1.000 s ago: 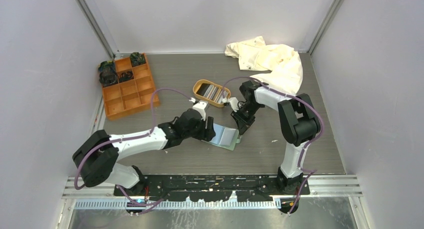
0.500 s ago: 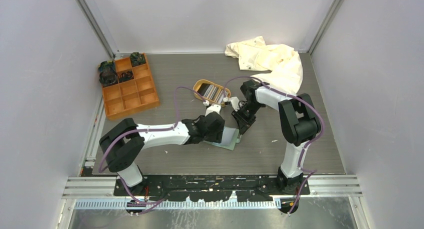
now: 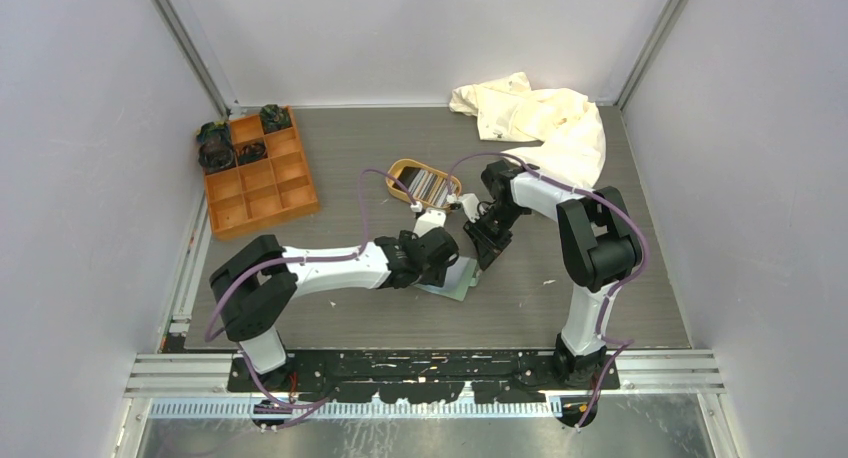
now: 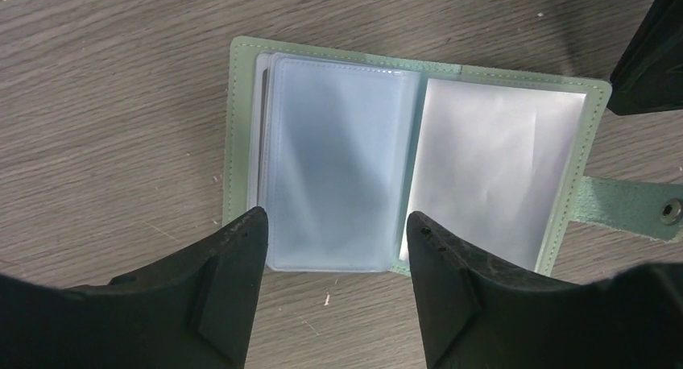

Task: Put the credit cards into the card holder
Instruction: Open the card holder at the center of the board.

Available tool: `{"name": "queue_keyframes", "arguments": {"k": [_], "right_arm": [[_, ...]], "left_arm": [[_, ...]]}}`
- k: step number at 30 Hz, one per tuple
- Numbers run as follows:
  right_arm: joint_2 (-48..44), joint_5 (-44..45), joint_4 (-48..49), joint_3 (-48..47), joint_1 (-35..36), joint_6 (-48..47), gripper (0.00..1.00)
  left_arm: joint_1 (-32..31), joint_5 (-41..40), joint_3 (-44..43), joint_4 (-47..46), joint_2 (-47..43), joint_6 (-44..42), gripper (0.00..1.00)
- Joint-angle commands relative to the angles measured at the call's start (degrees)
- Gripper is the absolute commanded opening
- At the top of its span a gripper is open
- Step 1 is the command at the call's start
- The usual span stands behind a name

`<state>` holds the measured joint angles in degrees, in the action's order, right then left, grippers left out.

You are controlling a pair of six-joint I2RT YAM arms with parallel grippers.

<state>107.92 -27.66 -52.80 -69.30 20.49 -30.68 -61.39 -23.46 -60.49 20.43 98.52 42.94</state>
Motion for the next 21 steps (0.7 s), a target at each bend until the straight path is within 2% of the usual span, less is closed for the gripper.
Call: {"name": "queue_keyframes", "arguments": {"k": [1, 9, 21], "right_arm": [[-0.25, -0.38, -1.2, -2.22, 0.07, 0.35, 0.17], [-0.25, -0.47, -1.33, -2.25, 0.07, 0.35, 0.17], [0.1, -0.62, -1.61, -2.42, 0.08, 0.35, 0.17]], "left_arm": [[-0.33, -3.43, -2.26, 1.45, 0.22, -0.73, 0.65], [-0.37, -1.05, -2.51, 0.42, 2.0, -0.84, 0.66], [-0.4, 0.85, -2.97, 0.47, 2.34, -0.4, 0.6]]}}
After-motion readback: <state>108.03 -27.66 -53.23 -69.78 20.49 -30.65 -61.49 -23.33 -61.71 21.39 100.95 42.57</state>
